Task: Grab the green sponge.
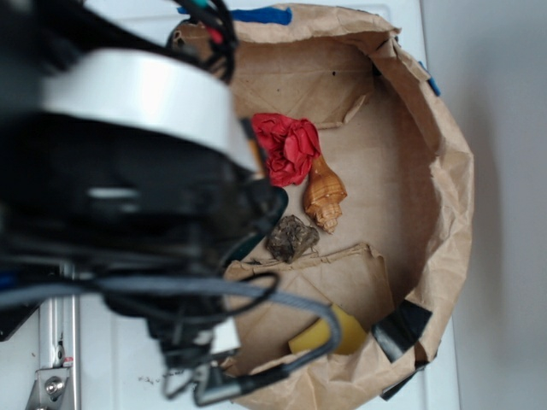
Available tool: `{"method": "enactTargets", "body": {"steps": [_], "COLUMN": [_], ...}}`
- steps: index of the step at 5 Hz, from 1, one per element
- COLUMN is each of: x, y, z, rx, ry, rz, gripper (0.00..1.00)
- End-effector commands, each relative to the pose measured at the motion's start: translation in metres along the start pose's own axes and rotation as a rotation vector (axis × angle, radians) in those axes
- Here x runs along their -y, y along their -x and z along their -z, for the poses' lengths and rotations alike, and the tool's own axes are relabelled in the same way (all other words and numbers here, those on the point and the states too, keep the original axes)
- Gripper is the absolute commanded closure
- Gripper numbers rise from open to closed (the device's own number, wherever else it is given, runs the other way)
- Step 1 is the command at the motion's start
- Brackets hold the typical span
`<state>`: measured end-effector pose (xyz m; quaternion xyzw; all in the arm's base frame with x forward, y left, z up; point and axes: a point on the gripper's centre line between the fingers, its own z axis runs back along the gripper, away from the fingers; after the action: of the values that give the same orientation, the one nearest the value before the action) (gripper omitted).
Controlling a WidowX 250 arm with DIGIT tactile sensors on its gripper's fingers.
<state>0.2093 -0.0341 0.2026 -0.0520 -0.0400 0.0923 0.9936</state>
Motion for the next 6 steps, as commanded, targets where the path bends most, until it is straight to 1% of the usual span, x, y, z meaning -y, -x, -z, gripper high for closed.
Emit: {"method": "enactTargets", "body": {"steps": [1, 4, 5, 6], "x": [-0.001, -0.001, -0.001, 0.001], "y": [-0.014, -0.014, -0.027, -0.032], "z": [-0.003, -0.003, 0.013, 0.031], "rx": [-0.007, -0.007, -0.058, 0.02], "ry": [0.099, 0.099, 0.124, 0.107], "rz": [-0.096, -0.096, -0.125, -0.119], "gripper": [0.0, 0.0, 0.0, 0.0]}}
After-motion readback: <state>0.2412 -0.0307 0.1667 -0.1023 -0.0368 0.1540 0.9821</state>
